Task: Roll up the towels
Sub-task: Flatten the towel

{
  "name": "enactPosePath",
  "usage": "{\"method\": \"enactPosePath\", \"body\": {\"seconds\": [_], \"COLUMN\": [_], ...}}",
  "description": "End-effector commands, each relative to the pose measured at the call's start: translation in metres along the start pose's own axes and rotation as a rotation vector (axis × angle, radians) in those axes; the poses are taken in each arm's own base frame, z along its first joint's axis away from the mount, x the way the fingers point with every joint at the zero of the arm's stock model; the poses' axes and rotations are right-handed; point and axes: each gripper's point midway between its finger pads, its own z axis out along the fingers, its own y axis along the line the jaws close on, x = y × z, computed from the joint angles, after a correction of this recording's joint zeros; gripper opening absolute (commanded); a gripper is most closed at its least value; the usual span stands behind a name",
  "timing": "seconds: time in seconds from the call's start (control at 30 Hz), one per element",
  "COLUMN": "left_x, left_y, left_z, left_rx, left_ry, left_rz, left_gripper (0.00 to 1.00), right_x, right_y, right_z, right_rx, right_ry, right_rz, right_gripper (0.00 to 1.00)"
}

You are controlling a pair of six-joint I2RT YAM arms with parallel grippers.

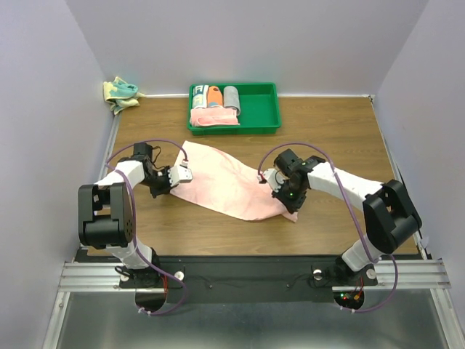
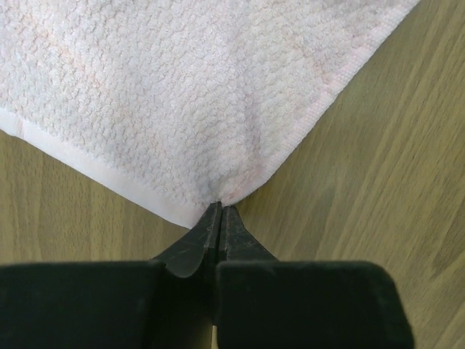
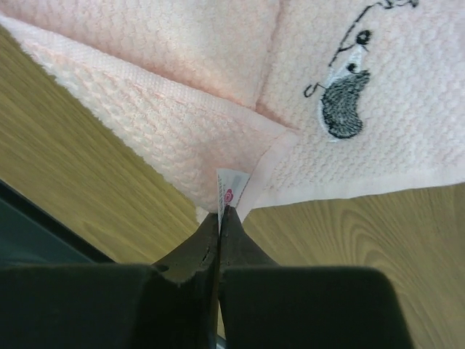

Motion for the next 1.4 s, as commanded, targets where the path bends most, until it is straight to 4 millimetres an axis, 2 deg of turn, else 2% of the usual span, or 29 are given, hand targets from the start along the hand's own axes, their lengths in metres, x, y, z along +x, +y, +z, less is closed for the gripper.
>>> {"method": "enactPosePath", "body": {"seconds": [0.0, 0.1, 0.23, 0.33, 0.4, 0.47, 0.5, 0.57, 0.6, 0.67, 0.7, 0.73, 0.77, 0.83, 0.9, 1.0, 1.07, 1.17, 1.23, 1.27, 1.33, 1.37], "left_x": [-0.017, -0.04, -0.068, -0.088, -0.101, -0.107, -0.113, -0.114, -0.119, -0.117, -0.121, -0.119, -0.122, -0.12, -0.122, -0.12, -0.116, -0.108, -0.099, -0.091, -0.084, -0.079], "left_y": [0.009, 0.033, 0.056, 0.064, 0.065, 0.062, 0.058, 0.048, 0.039, 0.025, 0.015, 0.006, -0.005, -0.022, -0.036, -0.053, -0.057, -0.048, -0.032, -0.017, -0.001, 0.016], "left_z": [-0.018, -0.046, -0.083, -0.112, -0.136, -0.151, -0.168, -0.18, -0.196, -0.205, -0.221, -0.222, -0.234, -0.238, -0.247, -0.245, -0.239, -0.221, -0.202, -0.185, -0.169, -0.154], "left_rx": [-0.029, -0.106, -0.206, -0.274, -0.334, -0.372, -0.418, -0.448, -0.489, -0.518, -0.568, -0.572, -0.613, -0.616, -0.642, -0.621, -0.602, -0.57, -0.541, -0.522, -0.504, -0.491], "left_ry": [-0.029, -0.071, -0.136, -0.185, -0.22, -0.234, -0.252, -0.252, -0.268, -0.267, -0.287, -0.29, -0.309, -0.311, -0.326, -0.323, -0.315, -0.293, -0.265, -0.239, -0.219, -0.207], "left_rz": [-0.06, -0.102, -0.16, -0.185, -0.196, -0.203, -0.194, -0.216, -0.202, -0.228, -0.211, -0.229, -0.209, -0.215, -0.204, -0.186, -0.187, -0.212, -0.264, -0.302, -0.343, -0.371], "left_gripper": [0.0, 0.0, 0.0, 0.0, 0.0, 0.0, 0.0, 0.0, 0.0, 0.0, 0.0, 0.0, 0.0, 0.0, 0.0, 0.0, 0.0, 0.0, 0.0, 0.0, 0.0, 0.0], "right_x": [-0.03, -0.046, -0.058, -0.065, -0.062, -0.061, -0.06, -0.053, -0.047, -0.038, -0.032, -0.026, -0.021, -0.007, 0.009, 0.019, 0.022, 0.015, 0.002, -0.004, -0.012, -0.015], "right_y": [-0.021, -0.044, -0.067, -0.079, -0.087, -0.087, -0.085, -0.082, -0.083, -0.076, -0.07, -0.06, -0.057, -0.044, -0.035, -0.018, -0.016, -0.024, -0.039, -0.049, -0.064, -0.071], "right_z": [-0.029, -0.072, -0.118, -0.154, -0.168, -0.18, -0.191, -0.203, -0.21, -0.233, -0.239, -0.255, -0.262, -0.265, -0.257, -0.236, -0.217, -0.201, -0.186, -0.177, -0.151, -0.144], "right_rx": [0.126, 0.231, 0.33, 0.414, 0.451, 0.48, 0.496, 0.521, 0.555, 0.607, 0.612, 0.631, 0.644, 0.629, 0.599, 0.492, 0.438, 0.419, 0.417, 0.425, 0.398, 0.404], "right_ry": [-0.121, -0.244, -0.361, -0.441, -0.465, -0.484, -0.51, -0.533, -0.535, -0.589, -0.596, -0.645, -0.651, -0.636, -0.578, -0.534, -0.487, -0.462, -0.433, -0.415, -0.341, -0.321], "right_rz": [-0.004, 0.032, 0.069, 0.074, 0.082, 0.057, 0.053, 0.035, 0.039, 0.027, 0.014, -0.006, -0.023, -0.046, -0.054, -0.09, -0.095, -0.087, -0.082, -0.08, -0.072, -0.069], "right_gripper": [0.01, 0.0, 0.01, 0.0, 0.01, 0.01, 0.01, 0.01, 0.01, 0.01, 0.01, 0.0, 0.01, 0.01, 0.01, 0.01, 0.01, 0.01, 0.01, 0.01, 0.01, 0.01]}}
